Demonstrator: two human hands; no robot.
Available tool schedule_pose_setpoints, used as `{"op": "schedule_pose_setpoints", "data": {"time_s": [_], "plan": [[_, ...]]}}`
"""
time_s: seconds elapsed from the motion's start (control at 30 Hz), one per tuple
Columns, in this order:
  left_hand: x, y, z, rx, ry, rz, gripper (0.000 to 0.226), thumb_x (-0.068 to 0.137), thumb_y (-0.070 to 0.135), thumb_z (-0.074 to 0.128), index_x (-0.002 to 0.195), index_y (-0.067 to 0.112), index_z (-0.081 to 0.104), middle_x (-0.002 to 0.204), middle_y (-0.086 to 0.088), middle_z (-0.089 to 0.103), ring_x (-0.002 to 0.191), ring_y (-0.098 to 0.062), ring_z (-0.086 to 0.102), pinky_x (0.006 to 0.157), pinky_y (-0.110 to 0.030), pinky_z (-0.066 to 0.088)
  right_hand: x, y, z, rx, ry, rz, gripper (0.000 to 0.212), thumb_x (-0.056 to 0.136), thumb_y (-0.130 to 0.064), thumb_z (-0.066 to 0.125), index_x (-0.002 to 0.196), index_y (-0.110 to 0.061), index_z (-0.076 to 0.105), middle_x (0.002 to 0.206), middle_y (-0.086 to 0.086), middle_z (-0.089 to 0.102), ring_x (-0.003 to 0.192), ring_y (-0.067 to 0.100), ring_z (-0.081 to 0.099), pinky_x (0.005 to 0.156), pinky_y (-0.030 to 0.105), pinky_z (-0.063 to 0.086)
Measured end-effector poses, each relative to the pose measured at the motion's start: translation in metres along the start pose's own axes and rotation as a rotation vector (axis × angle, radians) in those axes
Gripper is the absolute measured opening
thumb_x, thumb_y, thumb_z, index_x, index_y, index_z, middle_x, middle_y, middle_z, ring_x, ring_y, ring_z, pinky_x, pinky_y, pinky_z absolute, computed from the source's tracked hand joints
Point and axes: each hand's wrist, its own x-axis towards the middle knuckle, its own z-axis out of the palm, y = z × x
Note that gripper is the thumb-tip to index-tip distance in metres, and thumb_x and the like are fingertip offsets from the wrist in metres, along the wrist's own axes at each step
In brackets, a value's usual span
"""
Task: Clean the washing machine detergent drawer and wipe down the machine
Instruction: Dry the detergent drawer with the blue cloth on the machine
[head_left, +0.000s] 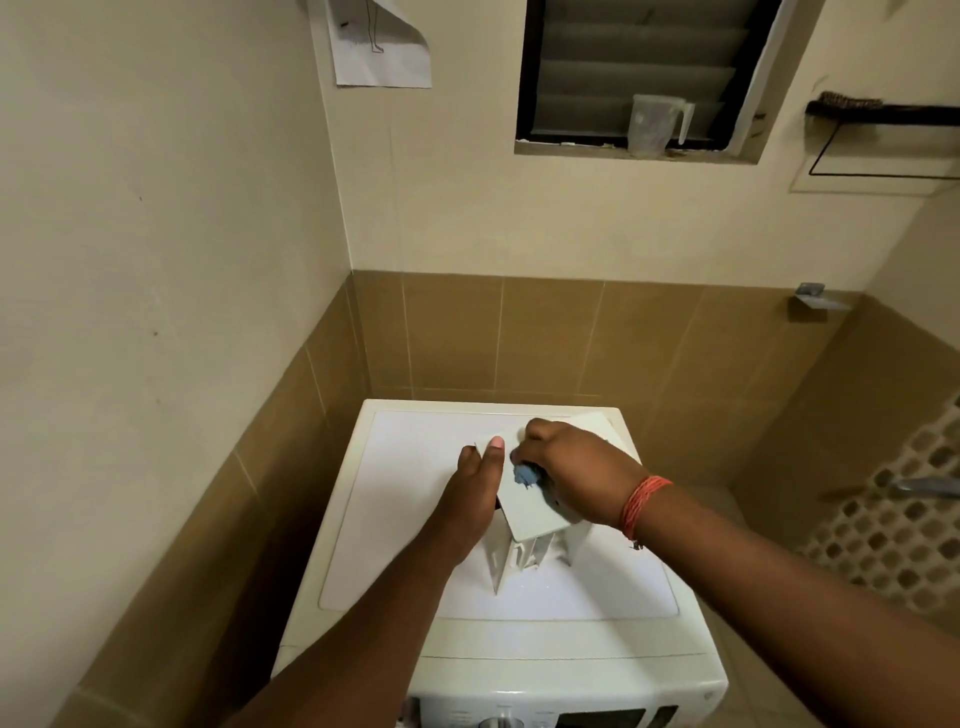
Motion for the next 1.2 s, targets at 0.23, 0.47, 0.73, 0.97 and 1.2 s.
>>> {"op": "schedule_pose_setpoints", "data": {"time_s": [0.23,0.47,0.73,0.97,1.2], "plan": [[0.000,-0.002,-0.001,0.023,-0.009,0.003,0.031,0.090,0.070,0.037,0.093,0.039,0.042,0.101,0.012,0.063,0.096,-0.010,0.066,0.096,-0.039,0.052,-0.006,0.035,-0.008,-0.160,0.151,0.130,0.018,0.077,-0.001,0.060,0.093,-0.010,0.056,0.095,0.008,0.055,0.086,0.028,0.055,0.068,0.038,0.047],[-0.007,0.002,-0.001,0.031,-0.009,0.016,0.065,0.095,0.067,0.034,0.143,0.023,0.032,0.116,0.002,0.058,0.093,-0.008,0.064,0.090,-0.033,0.053,0.004,-0.002,0.007,0.015,0.169,-0.001,0.019,0.075,-0.003,0.060,0.082,-0.018,0.050,0.082,0.002,0.053,0.072,0.022,0.048,0.060,0.031,0.038],[-0.010,-0.001,0.002,0.030,-0.002,0.010,0.024,0.098,0.059,0.037,0.090,0.037,0.042,0.099,0.012,0.061,0.093,-0.007,0.063,0.084,-0.031,0.053,-0.013,0.060,-0.014,0.031,0.322,0.386,0.014,0.075,0.004,0.056,0.078,-0.009,0.051,0.084,0.011,0.051,0.074,0.033,0.055,0.062,0.034,0.040],[-0.009,-0.002,0.003,0.039,0.022,0.008,0.063,0.098,0.062,0.034,0.144,0.020,0.034,0.113,0.010,0.054,0.096,-0.012,0.058,0.093,-0.033,0.041,-0.017,0.070,0.006,0.085,0.480,0.580,0.022,0.081,0.000,0.062,0.103,0.001,0.066,0.095,0.021,0.056,0.087,0.036,0.056,0.079,0.032,0.045],[-0.003,0.000,0.006,-0.024,0.090,0.016,0.061,0.100,0.057,0.034,0.146,0.017,0.033,0.115,0.005,0.059,0.095,-0.015,0.061,0.087,-0.035,0.051,-0.064,0.071,0.026,0.236,0.499,0.669,0.039,0.073,0.012,0.050,0.103,-0.008,0.067,0.098,0.011,0.056,0.087,0.030,0.054,0.074,0.027,0.040]]}}
